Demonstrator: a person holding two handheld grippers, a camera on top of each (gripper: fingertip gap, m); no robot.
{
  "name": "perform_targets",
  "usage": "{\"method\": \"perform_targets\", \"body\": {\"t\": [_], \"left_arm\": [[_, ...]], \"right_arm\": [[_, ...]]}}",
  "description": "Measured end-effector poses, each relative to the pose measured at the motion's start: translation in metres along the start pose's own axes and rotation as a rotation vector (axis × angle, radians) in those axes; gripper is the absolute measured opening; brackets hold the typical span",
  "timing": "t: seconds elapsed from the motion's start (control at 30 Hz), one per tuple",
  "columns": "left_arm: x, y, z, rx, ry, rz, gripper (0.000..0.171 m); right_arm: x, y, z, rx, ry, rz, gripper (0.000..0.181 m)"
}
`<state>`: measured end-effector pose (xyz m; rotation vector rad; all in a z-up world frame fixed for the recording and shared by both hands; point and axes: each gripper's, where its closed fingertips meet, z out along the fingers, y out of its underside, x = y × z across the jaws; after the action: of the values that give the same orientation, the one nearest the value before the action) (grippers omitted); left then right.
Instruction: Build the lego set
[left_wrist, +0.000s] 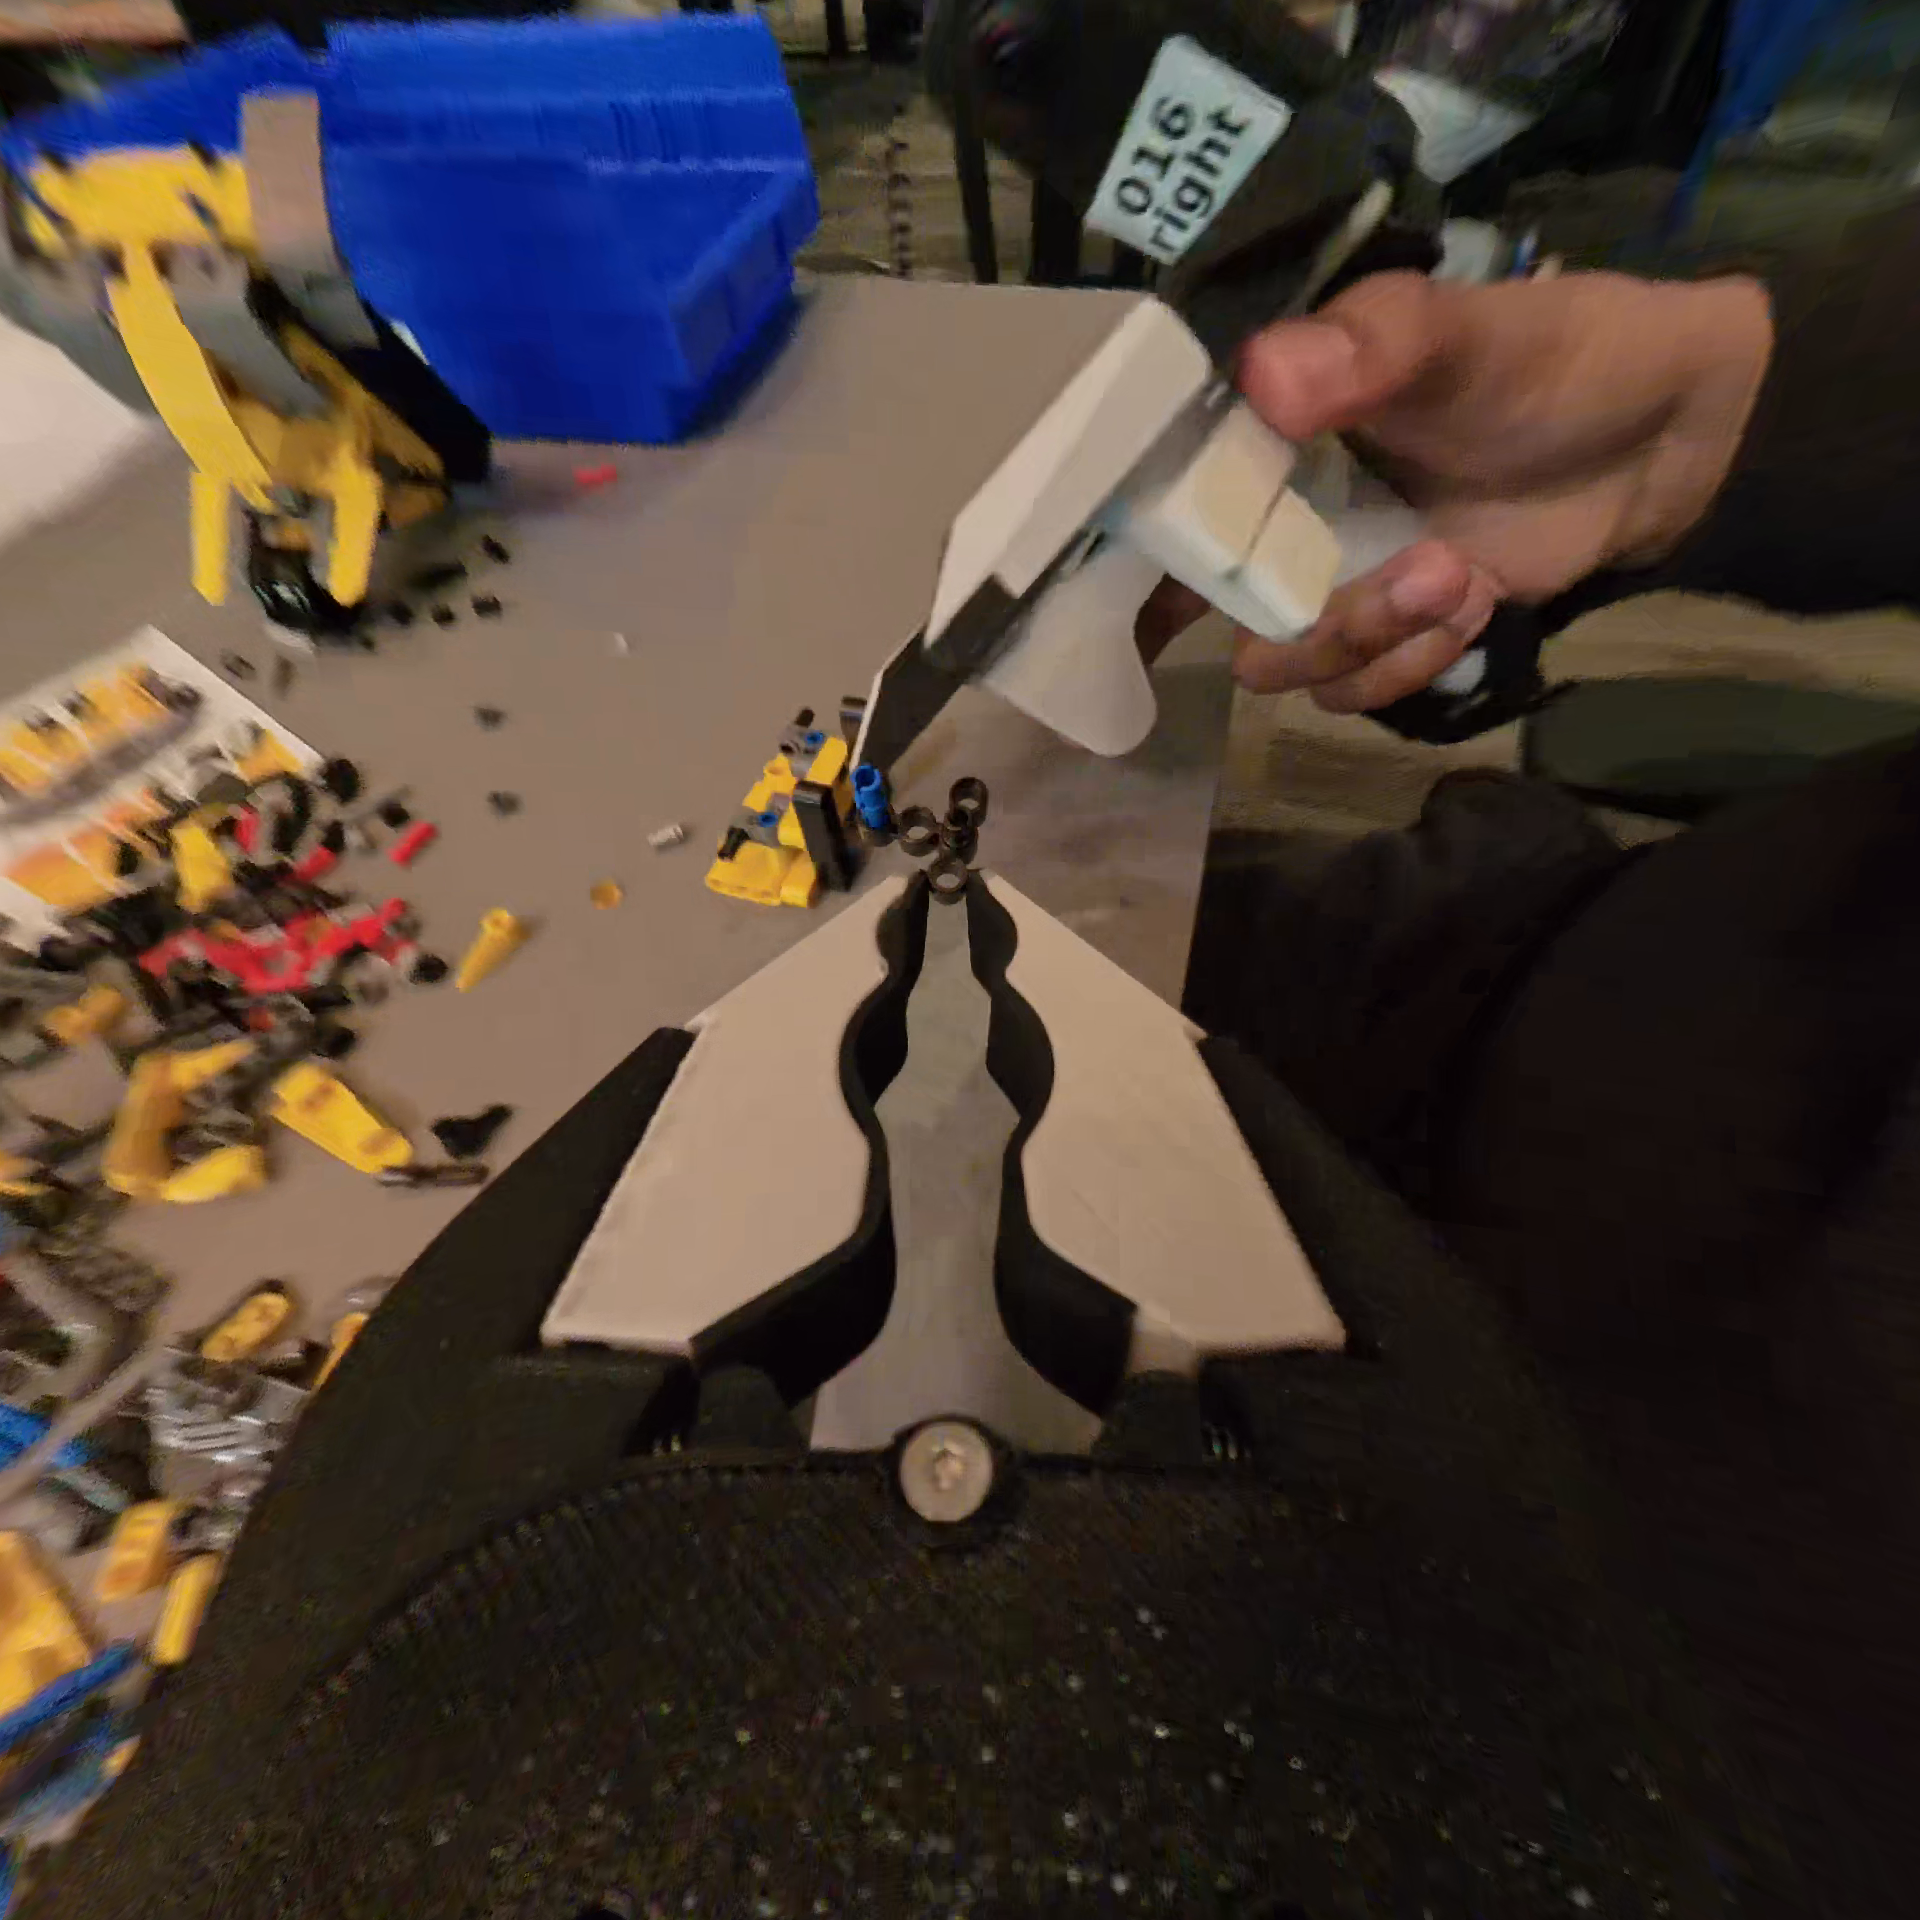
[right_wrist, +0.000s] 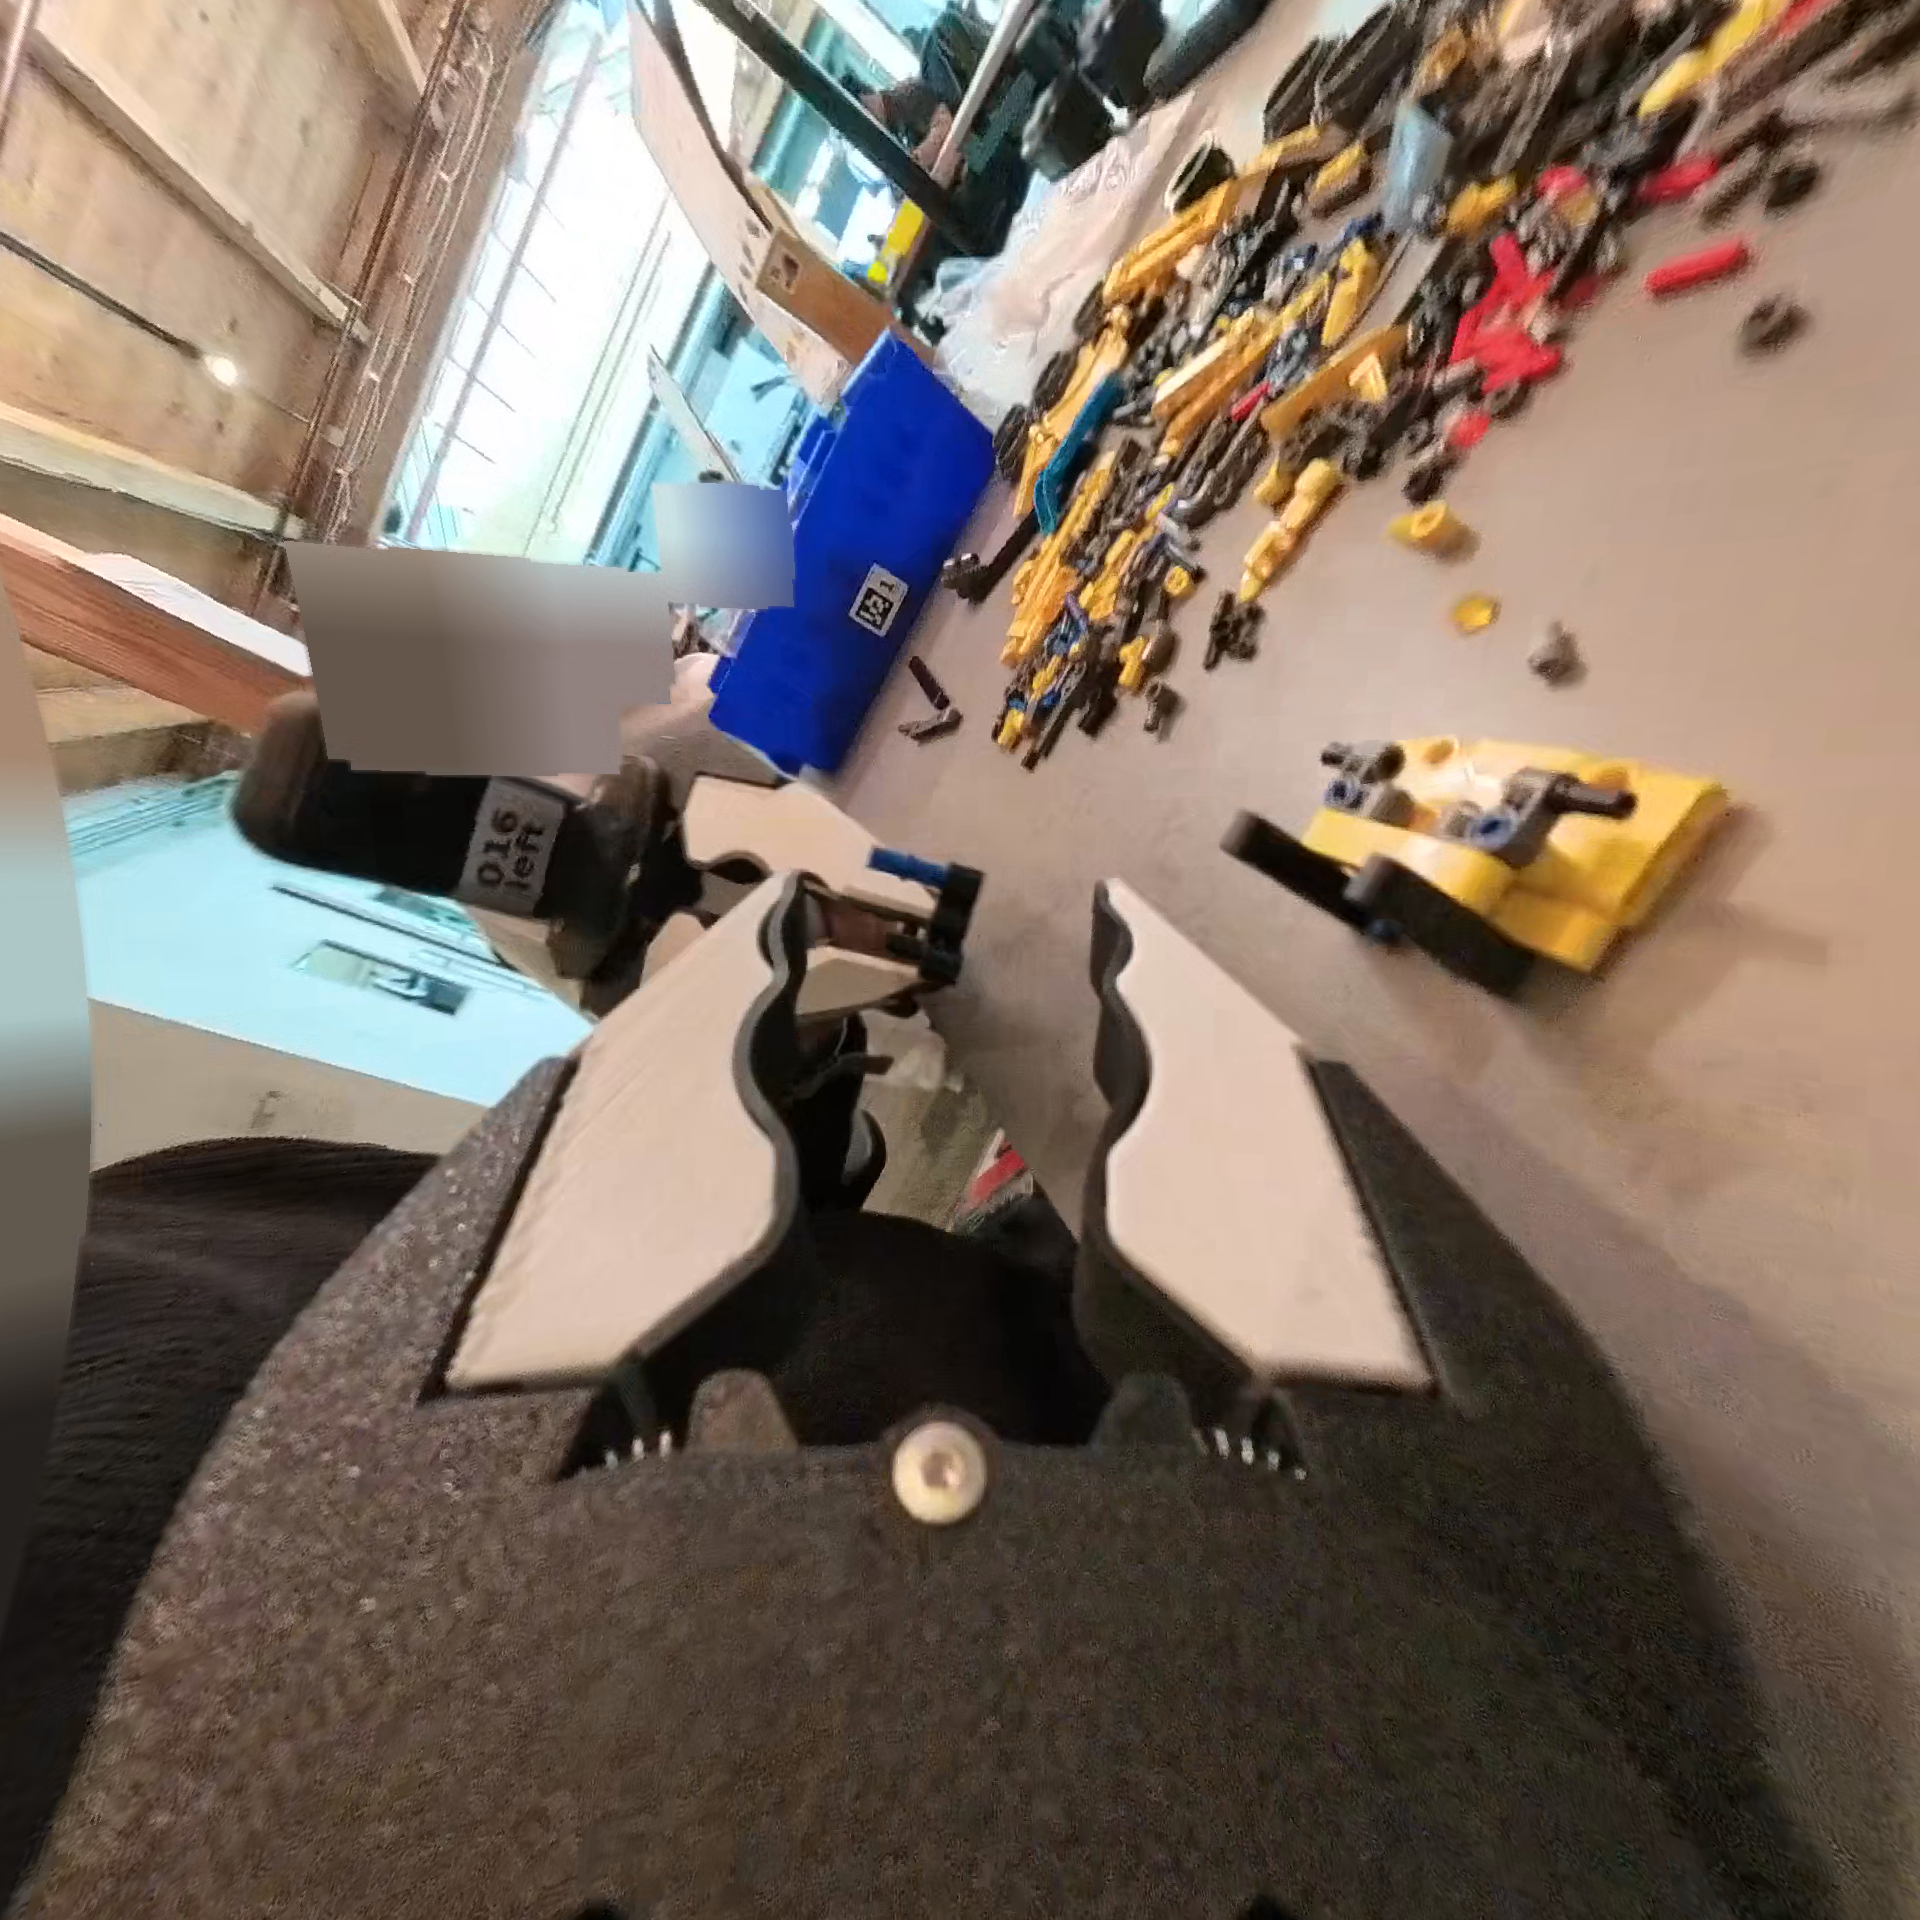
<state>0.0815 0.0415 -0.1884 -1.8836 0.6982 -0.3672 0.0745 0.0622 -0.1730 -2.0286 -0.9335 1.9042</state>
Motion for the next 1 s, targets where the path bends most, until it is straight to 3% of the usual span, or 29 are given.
{"method": "perform_targets", "body": {"t": [0.13,0.2,0.37,0.53,0.57,0.67,0.77,0.87,0.93,1.0], "left_arm": [[0.006,0.003,0.003,-0.044,-0.083,0.192,0.006],[0.011,0.001,0.005,-0.044,-0.085,0.22,0.006],[0.013,-0.002,0.003,-0.057,-0.13,0.31,0.006],[0.016,-0.006,0.003,-0.028,-0.156,0.345,0.006],[0.016,-0.008,0.003,-0.003,-0.148,0.317,0.007],[0.019,-0.018,0.001,0.095,-0.021,0.093,0.04],[0.03,-0.043,-0.012,0.295,0.244,-0.234,0.057],[0.029,-0.062,-0.026,0.462,0.448,-0.502,0.051],[0.03,-0.062,-0.026,0.482,0.497,-0.55,0.043],[0.033,-0.066,-0.03,0.517,0.521,-0.54,0.02]], "right_arm": [[0.0,0.013,0.002,-0.047,-0.037,0.028,0.055],[-0.001,0.016,0.004,-0.069,-0.031,-0.001,0.052],[-0.008,0.018,0.001,-0.078,-0.068,-0.027,0.023],[-0.014,0.018,-0.002,-0.068,-0.077,-0.115,0.022],[-0.017,0.016,-0.003,-0.056,-0.082,-0.152,0.022],[-0.031,0.005,-0.009,0.017,-0.101,-0.288,0.022],[-0.05,-0.003,-0.014,0.087,-0.11,-0.485,0.023],[-0.068,0.0,-0.013,0.124,-0.107,-0.694,0.023],[-0.076,0.002,-0.011,0.149,-0.103,-0.775,0.023],[-0.081,0.003,-0.009,0.163,-0.113,-0.801,0.023]]}}
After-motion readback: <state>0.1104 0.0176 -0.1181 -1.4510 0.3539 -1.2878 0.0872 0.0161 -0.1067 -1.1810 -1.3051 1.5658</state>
